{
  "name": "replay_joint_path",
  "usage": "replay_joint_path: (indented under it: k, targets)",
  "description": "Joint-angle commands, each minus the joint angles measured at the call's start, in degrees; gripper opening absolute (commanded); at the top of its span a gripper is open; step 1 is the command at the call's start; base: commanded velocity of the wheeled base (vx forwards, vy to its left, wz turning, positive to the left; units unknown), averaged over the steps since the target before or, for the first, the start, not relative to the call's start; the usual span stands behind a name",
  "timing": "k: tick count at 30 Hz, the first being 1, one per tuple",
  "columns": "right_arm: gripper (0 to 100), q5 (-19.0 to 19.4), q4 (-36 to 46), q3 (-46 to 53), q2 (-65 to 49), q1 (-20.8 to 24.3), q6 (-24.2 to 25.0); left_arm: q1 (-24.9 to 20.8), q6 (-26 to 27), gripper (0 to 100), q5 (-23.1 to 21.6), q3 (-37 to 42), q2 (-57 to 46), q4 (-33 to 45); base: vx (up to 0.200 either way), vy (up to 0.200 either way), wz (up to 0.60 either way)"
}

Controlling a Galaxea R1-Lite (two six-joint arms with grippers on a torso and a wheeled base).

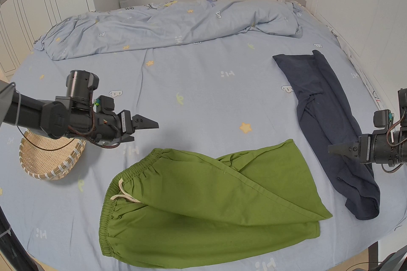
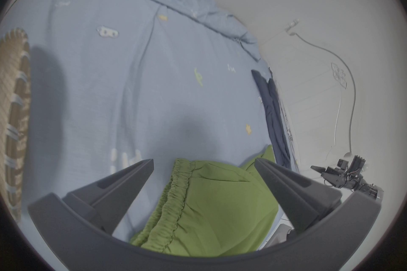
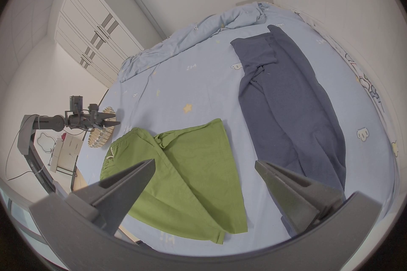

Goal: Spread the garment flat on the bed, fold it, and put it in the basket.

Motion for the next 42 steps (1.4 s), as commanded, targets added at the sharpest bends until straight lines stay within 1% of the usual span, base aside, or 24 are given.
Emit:
replay_joint_path:
  k: [1,5,12,20,21,35,42]
  targets:
    - [100,0.0,0.0,-0.3,0.6,-0.1,0.0,-1.9,0.3,100,0.2,-1.1,6.1,0.1,0.000,0.000,0.00]
    - [100,0.0,0.1,-0.2,0.6,-0.1,0.0,-2.0,0.4,100,0.2,-1.3,7.8,0.0,0.000,0.000,0.00]
    - [100,0.0,0.0,0.2,1.3,0.1,0.0,-2.1,0.4,100,0.2,-0.8,8.0,0.0,0.000,0.000,0.00]
    - [100,0.0,-0.1,0.5,1.7,0.1,-0.1,-3.9,0.4,100,0.2,1.2,8.2,0.4,0.000,0.000,0.00]
    - [100,0.0,-0.4,0.6,2.1,0.1,0.0,-4.1,0.4,0,0.2,1.3,8.3,0.4,0.000,0.000,0.00]
    - [100,0.0,-0.6,0.7,2.2,0.0,0.0,-3.8,0.3,0,0.6,1.2,8.0,0.0,0.000,0.000,0.00]
    - [100,0.0,-0.7,0.6,2.6,-0.1,0.0,-0.7,0.1,0,0.4,3.6,0.0,0.0,0.000,0.000,0.00]
